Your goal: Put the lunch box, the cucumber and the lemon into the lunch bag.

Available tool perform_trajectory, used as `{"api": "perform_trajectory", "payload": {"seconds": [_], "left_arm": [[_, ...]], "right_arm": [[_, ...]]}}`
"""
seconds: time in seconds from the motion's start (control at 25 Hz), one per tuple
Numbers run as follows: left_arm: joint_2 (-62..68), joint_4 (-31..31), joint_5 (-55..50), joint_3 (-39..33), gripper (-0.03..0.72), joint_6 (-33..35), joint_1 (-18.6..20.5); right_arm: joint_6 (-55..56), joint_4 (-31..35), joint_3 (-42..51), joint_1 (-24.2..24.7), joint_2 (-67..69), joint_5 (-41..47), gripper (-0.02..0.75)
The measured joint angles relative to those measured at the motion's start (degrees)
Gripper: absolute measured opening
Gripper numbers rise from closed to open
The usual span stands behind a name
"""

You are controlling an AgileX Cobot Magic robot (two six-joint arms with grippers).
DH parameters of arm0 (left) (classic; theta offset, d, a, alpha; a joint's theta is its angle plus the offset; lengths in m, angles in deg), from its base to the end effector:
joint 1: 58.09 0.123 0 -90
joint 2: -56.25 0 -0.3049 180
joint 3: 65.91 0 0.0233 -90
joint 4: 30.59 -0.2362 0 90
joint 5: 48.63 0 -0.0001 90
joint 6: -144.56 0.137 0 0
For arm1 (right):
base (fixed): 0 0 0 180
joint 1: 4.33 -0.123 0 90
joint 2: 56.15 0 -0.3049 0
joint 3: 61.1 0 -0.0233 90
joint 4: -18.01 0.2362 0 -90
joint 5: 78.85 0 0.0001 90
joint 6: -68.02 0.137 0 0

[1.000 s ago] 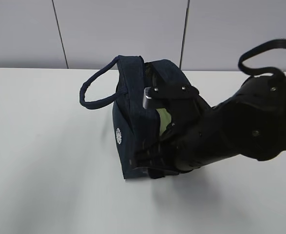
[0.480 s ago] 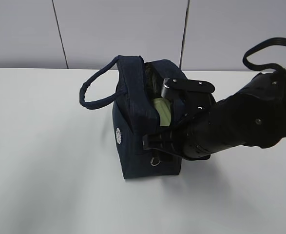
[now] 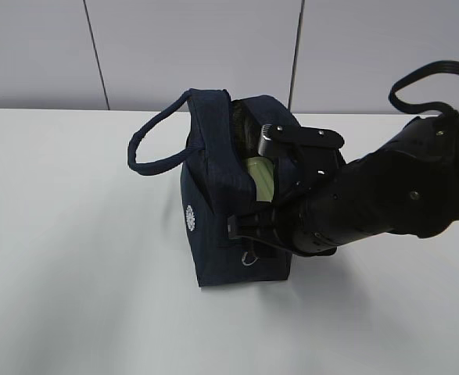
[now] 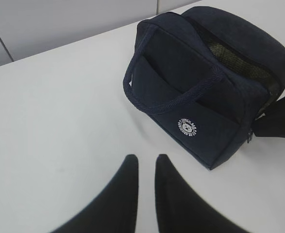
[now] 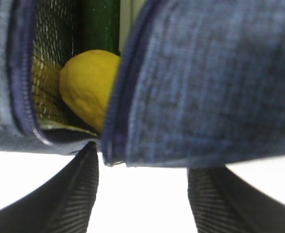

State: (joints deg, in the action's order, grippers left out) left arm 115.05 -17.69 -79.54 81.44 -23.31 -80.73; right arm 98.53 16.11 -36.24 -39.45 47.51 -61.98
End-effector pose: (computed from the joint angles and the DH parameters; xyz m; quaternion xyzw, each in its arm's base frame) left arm 0.1734 -0.0894 0.3295 0.2061 0.8477 -0.1405 0.4681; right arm 0.2863 0.1997 0.1776 -0.0521 0.9533 0.1534 0.2550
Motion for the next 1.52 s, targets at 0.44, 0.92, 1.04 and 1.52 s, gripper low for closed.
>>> {"api": "perform_trajectory", "payload": {"seconds": [0.44, 0.92, 1.04, 1.52], "left_arm": [[0.00, 0.00, 0.00, 0.00, 0.058, 0.00, 0.00], [0.00, -0.34, 0.00, 0.00, 0.058, 0.00, 0.00], [0.00, -0.54, 0.00, 0.00, 0.058, 0.00, 0.00], [0.00, -0.67, 0.00, 0.00, 0.058, 0.00, 0.00]], "right_arm": [[0.11, 0.11, 0.00, 0.00, 0.00, 0.00, 0.434], [0.11, 1.24, 0.00, -0.32, 2.70, -0.24, 0.434], [0.11, 1.24, 0.00, -0.32, 3.04, -1.45, 0.434], [0.01, 1.44, 0.00, -0.32, 3.37, -2.90, 0.434]]}}
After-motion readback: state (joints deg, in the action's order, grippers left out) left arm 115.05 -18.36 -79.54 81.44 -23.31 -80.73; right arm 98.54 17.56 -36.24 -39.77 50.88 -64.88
